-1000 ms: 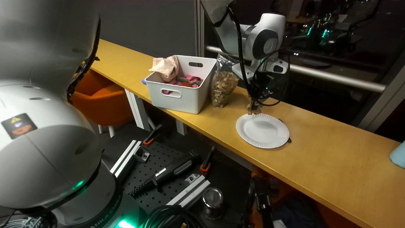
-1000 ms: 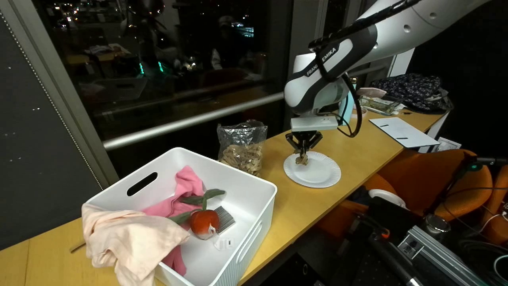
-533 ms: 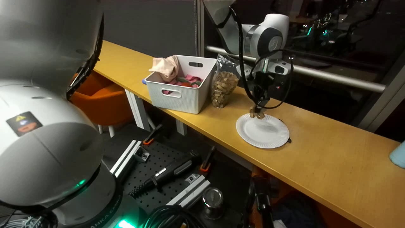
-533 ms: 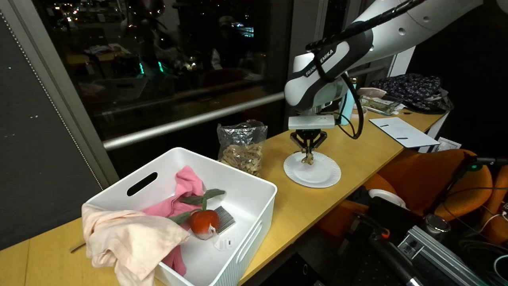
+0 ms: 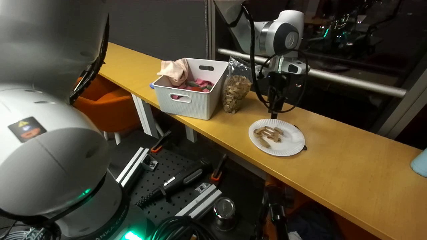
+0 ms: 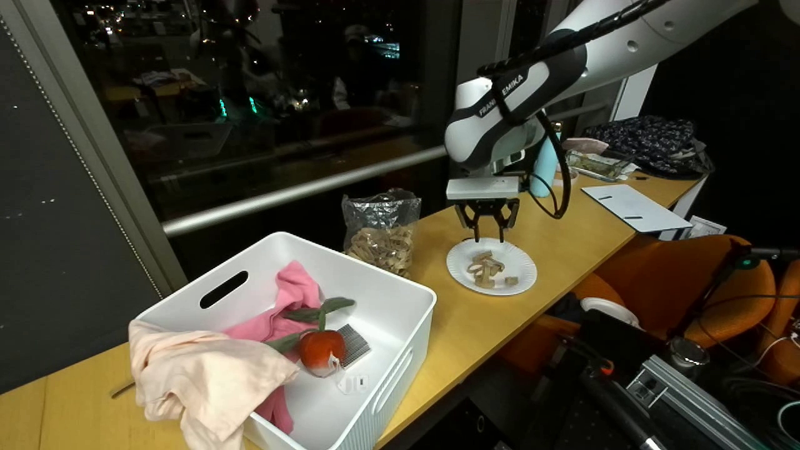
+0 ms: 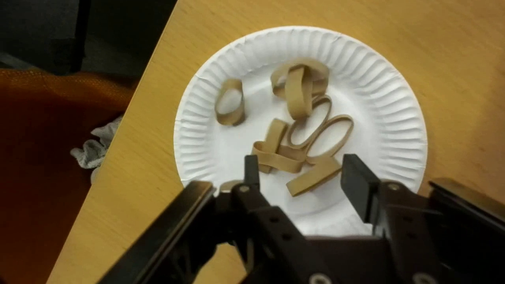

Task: Place some rubber bands from the plastic on the white plate.

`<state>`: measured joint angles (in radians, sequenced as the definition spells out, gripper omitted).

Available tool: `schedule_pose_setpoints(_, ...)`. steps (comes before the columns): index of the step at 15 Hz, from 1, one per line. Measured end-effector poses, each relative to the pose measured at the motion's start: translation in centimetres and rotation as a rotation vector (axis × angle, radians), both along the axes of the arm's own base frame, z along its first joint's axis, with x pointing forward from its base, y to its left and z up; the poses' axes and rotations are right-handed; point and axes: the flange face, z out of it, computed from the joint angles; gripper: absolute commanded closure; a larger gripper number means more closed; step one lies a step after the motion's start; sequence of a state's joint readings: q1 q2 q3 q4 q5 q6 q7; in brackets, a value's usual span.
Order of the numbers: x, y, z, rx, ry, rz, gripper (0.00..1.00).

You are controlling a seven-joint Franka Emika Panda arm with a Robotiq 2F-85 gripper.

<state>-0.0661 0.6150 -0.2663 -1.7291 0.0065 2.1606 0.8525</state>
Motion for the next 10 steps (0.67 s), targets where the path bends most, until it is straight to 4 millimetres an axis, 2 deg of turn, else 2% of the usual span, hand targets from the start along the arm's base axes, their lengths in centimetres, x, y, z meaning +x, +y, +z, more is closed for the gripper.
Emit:
schedule_pose_setpoints(2, -0.1, -0.1, 0.2, -0.018, 0.015, -0.016, 0.00)
schedule_pose_setpoints(5, 0.1, -0.3, 1.4, -0.040, 0.002, -0.030, 0.00)
schedule_pose_setpoints(8, 0.7, -0.4, 5.3, -0.045, -0.066, -0.022, 0.00)
schedule_pose_setpoints(10, 1.2, -0.4, 9.5, -0.051, -0.146, 0.004, 0.26)
